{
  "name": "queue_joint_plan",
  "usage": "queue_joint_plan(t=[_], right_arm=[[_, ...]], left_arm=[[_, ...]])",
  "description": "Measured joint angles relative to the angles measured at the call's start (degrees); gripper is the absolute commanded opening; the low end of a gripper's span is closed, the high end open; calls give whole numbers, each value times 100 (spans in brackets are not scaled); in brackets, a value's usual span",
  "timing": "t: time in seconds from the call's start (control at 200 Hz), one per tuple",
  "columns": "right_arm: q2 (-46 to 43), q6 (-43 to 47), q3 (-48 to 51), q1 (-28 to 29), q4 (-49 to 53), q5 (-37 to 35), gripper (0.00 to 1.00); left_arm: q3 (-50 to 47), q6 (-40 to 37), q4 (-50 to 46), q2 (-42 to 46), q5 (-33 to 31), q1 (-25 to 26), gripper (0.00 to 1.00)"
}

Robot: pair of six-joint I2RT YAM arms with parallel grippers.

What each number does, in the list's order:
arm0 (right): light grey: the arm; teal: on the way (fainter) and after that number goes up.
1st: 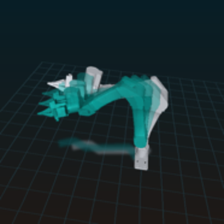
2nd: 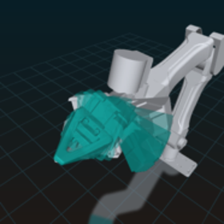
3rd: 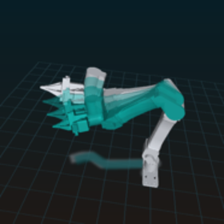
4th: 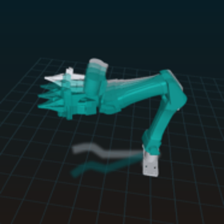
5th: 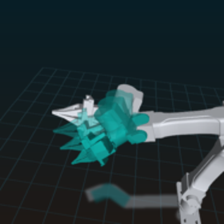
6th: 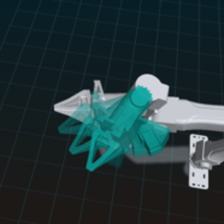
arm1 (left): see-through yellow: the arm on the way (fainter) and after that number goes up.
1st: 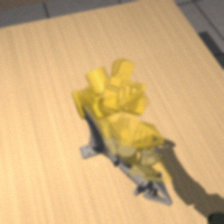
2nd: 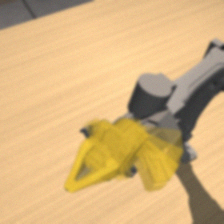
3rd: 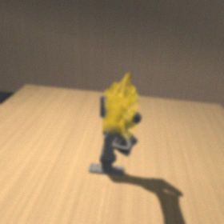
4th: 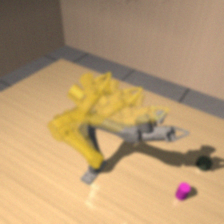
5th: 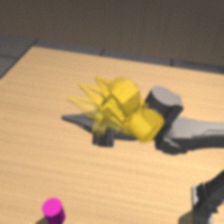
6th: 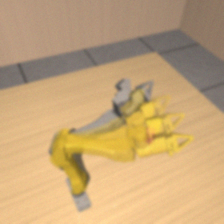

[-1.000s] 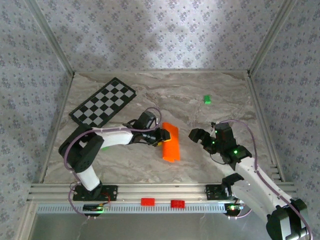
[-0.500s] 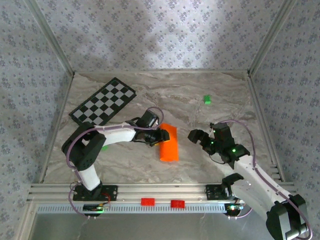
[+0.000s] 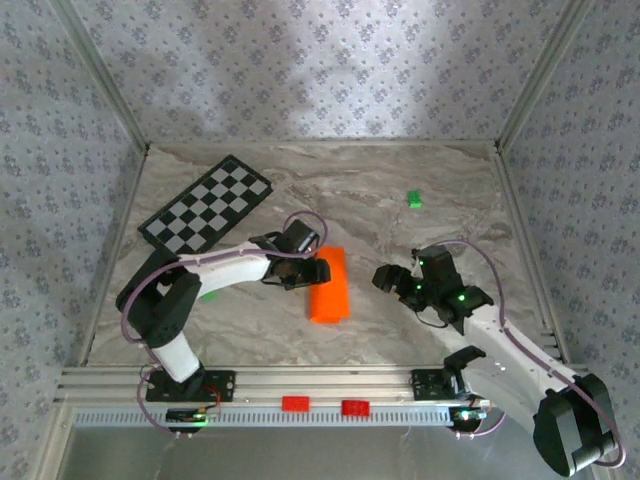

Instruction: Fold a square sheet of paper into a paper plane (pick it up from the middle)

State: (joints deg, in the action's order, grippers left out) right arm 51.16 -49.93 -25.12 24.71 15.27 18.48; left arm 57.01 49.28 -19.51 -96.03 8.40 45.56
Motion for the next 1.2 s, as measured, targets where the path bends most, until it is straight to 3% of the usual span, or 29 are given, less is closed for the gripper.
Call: queue_joint_plan(t=[0.275, 0.685, 1.199], right_arm=[[763, 72, -219, 402, -166, 39, 54], [1314, 70, -343, 758, -396, 26, 46], [1886, -85, -367, 951, -916, -26, 50]], left_arm=[[-13, -240, -208, 223, -247, -72, 62], [-17, -717, -417, -13, -151, -208, 59], [118, -872, -603, -337, -138, -219, 61]])
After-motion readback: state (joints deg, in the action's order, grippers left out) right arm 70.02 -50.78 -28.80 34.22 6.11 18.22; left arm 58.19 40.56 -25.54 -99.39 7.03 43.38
